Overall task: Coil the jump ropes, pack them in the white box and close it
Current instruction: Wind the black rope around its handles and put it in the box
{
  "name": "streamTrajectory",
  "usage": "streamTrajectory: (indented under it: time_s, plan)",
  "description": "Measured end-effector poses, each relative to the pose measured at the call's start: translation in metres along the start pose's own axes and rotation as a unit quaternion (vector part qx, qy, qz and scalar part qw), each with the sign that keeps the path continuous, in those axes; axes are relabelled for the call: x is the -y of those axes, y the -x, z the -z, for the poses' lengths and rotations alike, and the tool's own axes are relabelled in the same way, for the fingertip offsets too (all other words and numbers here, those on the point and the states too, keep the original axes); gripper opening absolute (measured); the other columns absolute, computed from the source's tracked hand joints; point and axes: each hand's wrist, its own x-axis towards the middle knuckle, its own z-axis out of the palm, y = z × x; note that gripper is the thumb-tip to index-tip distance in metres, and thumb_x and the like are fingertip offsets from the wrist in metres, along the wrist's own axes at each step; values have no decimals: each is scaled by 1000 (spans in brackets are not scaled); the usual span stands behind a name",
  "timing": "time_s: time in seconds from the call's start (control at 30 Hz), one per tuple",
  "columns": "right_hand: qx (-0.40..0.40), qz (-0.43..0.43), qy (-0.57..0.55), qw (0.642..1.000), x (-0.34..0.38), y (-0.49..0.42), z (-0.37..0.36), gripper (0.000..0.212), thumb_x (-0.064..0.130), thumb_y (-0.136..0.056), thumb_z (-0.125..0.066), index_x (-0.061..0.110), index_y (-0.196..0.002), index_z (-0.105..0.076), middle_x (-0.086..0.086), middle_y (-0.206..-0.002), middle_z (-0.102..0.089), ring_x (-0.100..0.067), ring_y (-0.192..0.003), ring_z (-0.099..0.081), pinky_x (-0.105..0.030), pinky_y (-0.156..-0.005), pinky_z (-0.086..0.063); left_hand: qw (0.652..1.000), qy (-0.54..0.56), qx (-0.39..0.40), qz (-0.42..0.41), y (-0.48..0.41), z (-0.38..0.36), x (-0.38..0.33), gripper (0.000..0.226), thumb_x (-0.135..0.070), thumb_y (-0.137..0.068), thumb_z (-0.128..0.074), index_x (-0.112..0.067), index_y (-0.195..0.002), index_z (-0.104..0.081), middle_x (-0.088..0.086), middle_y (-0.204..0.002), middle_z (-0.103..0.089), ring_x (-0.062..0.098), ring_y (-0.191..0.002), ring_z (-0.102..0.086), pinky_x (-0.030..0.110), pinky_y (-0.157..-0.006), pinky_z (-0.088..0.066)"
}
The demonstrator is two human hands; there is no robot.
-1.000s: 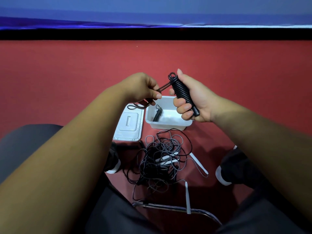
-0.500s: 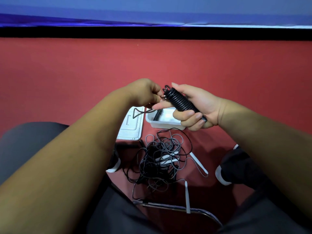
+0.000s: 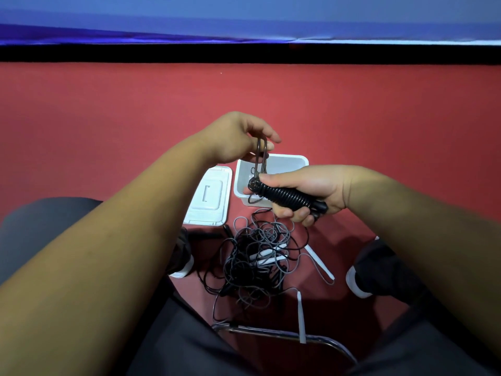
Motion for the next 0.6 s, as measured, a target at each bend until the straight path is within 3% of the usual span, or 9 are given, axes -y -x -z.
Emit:
streamTrajectory:
  time_s: [0.07,0.2,0.4,0.6]
  plan:
    - [-13,-7,14,1000,-1,-2,4,80,72,-90,-55,16,-147,-48,0,-71,-47,-7,-45,-34,-21,-46,-33,1000,-15,-16,-9,0,0,-2,12,-4,-95,-73,-5,-105,-79,13,-90,-77,19,-81,-73,30,-82,-63]
    - [-21,-19,30,999,0,-1,8,41,73,-94,-53,42,-115,-71,2,-71,-44,-9,-50,-32,-22,-50,-33,998,-47,-33,-27,1,2,-5,6,-9,-93,-76,-7,-97,-80,11,-93,-80,11,-81,-73,22,-82,-60]
    - [-95,-51,68,992,3,-4,10,42,75,-95,-56,33,-95,-58,3,-69,-46,-12,-51,-34,-22,-50,-30,995,-90,-33,-38,-1,1,-5,10,-6,-96,-70,-9,-98,-80,7,-95,-80,10,-82,-72,27,-88,-62]
    - [-200,-43,123,971,3,-3,20,37,74,-95,-58,37,-93,-61,3,-67,-49,-13,-47,-41,-20,-50,-33,983,-175,-35,-46,-1,2,-12,13,-6,-94,-71,-12,-100,-81,-5,-88,-79,8,-84,-76,28,-89,-61]
